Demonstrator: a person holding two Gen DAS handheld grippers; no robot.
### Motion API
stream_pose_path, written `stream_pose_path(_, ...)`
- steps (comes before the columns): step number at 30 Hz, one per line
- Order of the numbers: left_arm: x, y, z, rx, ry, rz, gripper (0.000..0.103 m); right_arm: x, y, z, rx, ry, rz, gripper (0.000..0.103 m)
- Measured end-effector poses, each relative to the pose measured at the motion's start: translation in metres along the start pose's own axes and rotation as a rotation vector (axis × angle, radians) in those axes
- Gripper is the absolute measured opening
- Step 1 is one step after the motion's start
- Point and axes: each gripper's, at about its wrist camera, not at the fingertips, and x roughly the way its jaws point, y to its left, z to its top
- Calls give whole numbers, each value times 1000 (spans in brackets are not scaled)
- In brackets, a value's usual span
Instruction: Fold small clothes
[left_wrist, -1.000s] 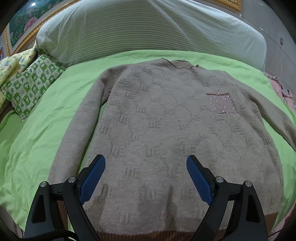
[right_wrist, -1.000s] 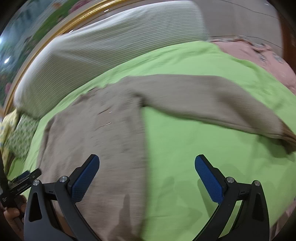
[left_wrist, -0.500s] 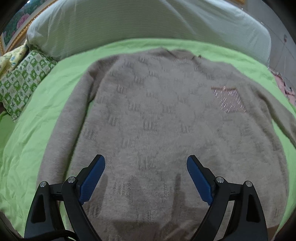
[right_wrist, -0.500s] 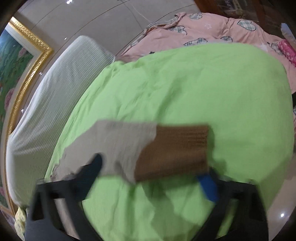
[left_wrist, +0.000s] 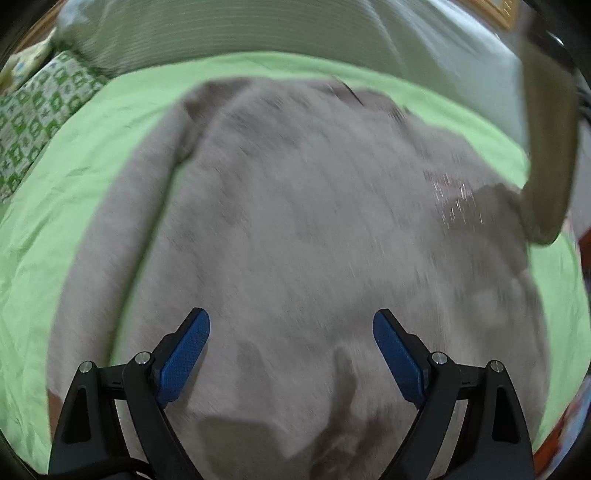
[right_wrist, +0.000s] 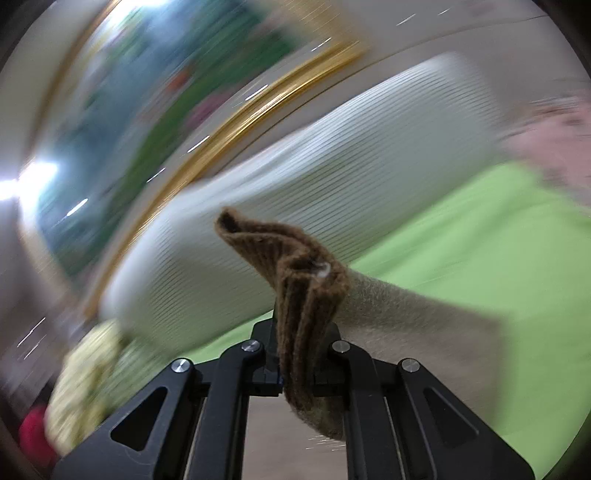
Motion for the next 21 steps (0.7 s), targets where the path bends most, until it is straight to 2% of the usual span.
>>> stream_pose_path(1,-1,5,7,-10,-8,1,91,38,17,-14,-11,98,81,23)
stream_pose_path(2,0,11,14,-18,-15,1,91,73,33,-32,-35,207,126,48)
stream_pose_path(3,2,16,23,-24,-12,1,91,88,39,-43,-50,254,136,58)
stream_pose_path(4,5,17,31,-28,-5,-1,91,100,44,-57,-65,284,142,58)
stream_pose_path(7,24,29,47,-71,20,-45,91,90,28,-73,-66,254,119,60)
stream_pose_path(9,42,31,55,-107,57,-69,91,67,2,-72,-49,223,34,67)
stream_pose_path(12,70,30,71,-168,113,-137,91,35,-46,-76,16,190,-95,67)
stream_pose_path(14,90,20,86,-187,130,-130,91,13,-77,-71,77,160,-169,67)
stream_pose_path(17,110,5,107,-183,122,-99,92,-13,-104,-71,129,129,-235,67)
stream_pose_path(20,123,-5,127,-177,87,-95,91,-26,-121,-75,146,114,-263,67)
stream_pose_path(21,125,-9,131,-164,73,-97,81,-29,-126,-76,150,110,-274,67)
